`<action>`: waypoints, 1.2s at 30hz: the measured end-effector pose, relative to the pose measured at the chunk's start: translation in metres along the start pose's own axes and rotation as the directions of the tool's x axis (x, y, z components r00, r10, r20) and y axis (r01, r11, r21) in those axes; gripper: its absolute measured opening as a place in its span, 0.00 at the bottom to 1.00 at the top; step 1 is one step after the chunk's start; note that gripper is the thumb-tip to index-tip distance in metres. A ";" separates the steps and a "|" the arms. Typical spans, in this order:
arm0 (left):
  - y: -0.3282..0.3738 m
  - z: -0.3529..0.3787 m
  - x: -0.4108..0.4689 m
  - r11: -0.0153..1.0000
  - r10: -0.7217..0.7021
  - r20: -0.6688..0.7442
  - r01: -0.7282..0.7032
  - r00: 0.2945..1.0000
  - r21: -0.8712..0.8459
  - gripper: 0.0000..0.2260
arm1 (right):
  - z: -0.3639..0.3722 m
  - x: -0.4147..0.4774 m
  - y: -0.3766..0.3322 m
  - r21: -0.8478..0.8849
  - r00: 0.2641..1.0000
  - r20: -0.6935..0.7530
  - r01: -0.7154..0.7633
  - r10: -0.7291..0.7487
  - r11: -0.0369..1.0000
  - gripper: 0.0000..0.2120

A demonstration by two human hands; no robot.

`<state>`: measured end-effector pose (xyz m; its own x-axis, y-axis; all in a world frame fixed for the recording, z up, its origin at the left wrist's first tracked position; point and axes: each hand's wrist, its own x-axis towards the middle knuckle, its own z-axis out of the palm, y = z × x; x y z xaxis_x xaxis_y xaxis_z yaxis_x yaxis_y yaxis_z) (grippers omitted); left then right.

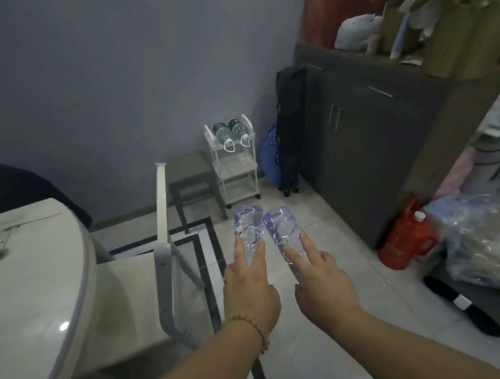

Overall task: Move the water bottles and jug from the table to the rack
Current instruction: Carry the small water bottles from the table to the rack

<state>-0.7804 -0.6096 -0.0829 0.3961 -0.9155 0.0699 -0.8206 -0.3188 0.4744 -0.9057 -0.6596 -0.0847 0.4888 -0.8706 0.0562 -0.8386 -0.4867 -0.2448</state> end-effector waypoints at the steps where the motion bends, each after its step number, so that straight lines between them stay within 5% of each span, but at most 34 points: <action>1: 0.005 0.003 0.013 1.000 0.005 -0.009 -0.005 1.000 -0.006 0.38 | -0.002 0.011 0.005 0.007 1.000 -0.009 0.003 -0.003 1.000 0.37; 19: 0.061 0.073 0.391 1.000 0.027 -0.004 -0.027 1.000 0.001 0.35 | -0.007 0.373 0.128 -0.012 0.999 -0.029 -0.017 0.017 1.000 0.35; 36: -0.008 0.153 0.633 0.910 -0.414 -0.019 0.412 0.910 -0.048 0.37 | 0.099 0.666 0.155 0.079 0.926 0.246 0.276 -0.287 0.958 0.37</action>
<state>-0.5855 -1.2242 -0.1766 0.7077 -0.6970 -0.1160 -0.5634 -0.6557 0.5025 -0.6861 -1.3079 -0.1809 0.7525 -0.6482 -0.1161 -0.6493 -0.7009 -0.2951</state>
